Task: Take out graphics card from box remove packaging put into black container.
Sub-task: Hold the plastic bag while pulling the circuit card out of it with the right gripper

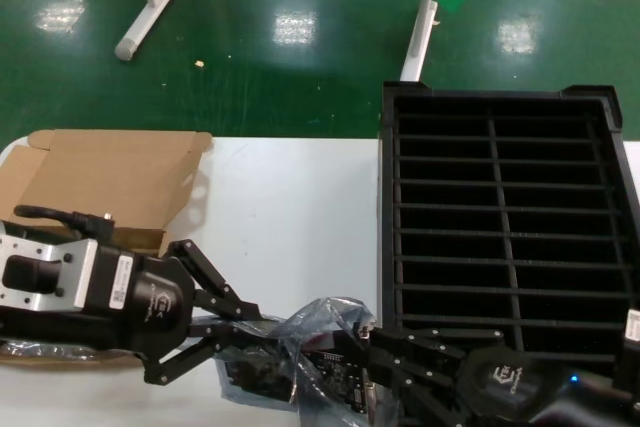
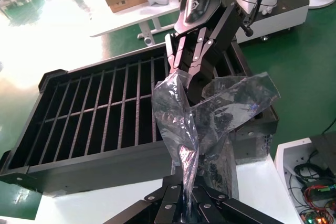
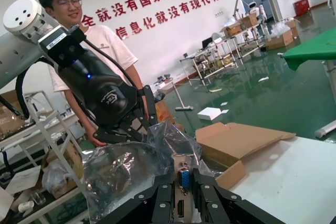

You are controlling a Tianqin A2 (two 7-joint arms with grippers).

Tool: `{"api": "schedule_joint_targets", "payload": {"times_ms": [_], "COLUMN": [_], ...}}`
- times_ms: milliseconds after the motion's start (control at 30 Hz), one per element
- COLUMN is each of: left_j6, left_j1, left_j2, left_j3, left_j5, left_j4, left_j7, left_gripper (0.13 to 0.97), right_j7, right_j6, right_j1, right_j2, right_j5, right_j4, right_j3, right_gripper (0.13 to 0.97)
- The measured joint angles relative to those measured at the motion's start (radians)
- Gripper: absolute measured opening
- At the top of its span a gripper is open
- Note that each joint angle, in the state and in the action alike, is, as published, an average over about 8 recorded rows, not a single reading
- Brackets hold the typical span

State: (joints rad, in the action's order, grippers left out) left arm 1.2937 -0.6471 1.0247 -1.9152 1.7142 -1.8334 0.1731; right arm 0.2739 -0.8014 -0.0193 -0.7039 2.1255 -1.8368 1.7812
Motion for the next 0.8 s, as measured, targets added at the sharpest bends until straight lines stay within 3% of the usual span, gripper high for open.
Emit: {"api": "schedule_joint_targets", "payload": {"times_ms": [567, 800], "left_j6": [0.004, 0.010], "left_j1": [-0.008, -0.013], "left_j2": [-0.016, -0.018], "left_j3": [-0.008, -0.010], "left_j5": [-0.007, -0.004], "left_j4": [0.007, -0.001], "left_j7": [-0.005, -0.002], "left_gripper": [0.142, 0.142], "right_j7": [-0.023, -0.098], "right_j6": [-0.009, -0.009], "right_j1": [-0.006, -0.008], "right_j2": [0.006, 0.031], "right_j5": [-0.001, -0.017], "right_j4": [0.007, 0.013], "right_j3": [-0.005, -0.018], "right_gripper": [0.197, 0.200]}}
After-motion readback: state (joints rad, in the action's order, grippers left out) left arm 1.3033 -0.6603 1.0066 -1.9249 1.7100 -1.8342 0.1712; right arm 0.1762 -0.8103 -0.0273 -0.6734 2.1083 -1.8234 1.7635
